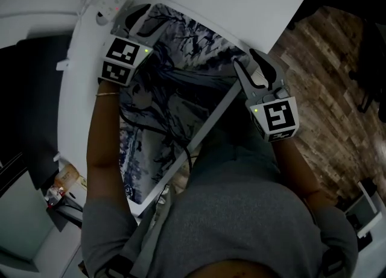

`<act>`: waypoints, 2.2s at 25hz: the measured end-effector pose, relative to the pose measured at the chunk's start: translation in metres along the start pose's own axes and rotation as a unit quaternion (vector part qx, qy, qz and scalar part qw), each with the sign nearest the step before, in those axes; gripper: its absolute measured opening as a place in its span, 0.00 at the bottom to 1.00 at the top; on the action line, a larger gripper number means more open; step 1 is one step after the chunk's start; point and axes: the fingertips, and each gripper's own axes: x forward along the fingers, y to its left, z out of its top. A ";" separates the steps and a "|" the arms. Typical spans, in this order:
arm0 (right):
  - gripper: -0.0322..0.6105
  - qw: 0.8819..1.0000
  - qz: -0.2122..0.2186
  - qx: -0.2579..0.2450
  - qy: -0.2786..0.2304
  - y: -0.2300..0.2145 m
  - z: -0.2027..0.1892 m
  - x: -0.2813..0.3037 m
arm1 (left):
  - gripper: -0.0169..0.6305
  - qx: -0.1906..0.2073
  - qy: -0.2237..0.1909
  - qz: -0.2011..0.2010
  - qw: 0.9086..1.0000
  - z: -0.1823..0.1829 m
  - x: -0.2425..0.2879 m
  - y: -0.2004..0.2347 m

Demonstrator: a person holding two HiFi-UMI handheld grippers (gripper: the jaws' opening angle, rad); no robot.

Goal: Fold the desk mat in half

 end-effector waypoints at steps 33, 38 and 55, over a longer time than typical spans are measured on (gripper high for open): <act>0.20 0.997 0.020 -0.018 0.077 0.015 -0.033 0.023 | 0.28 -0.053 0.075 -0.151 0.984 -0.021 0.034 -0.006; 0.11 0.996 0.043 -0.034 0.069 0.024 -0.027 0.021 | 0.14 -0.084 0.085 -0.140 0.983 -0.020 0.034 -0.010; 0.11 0.997 0.050 0.049 -0.028 0.020 0.031 -0.009 | 0.10 -0.044 0.066 -0.071 0.994 0.031 -0.013 0.004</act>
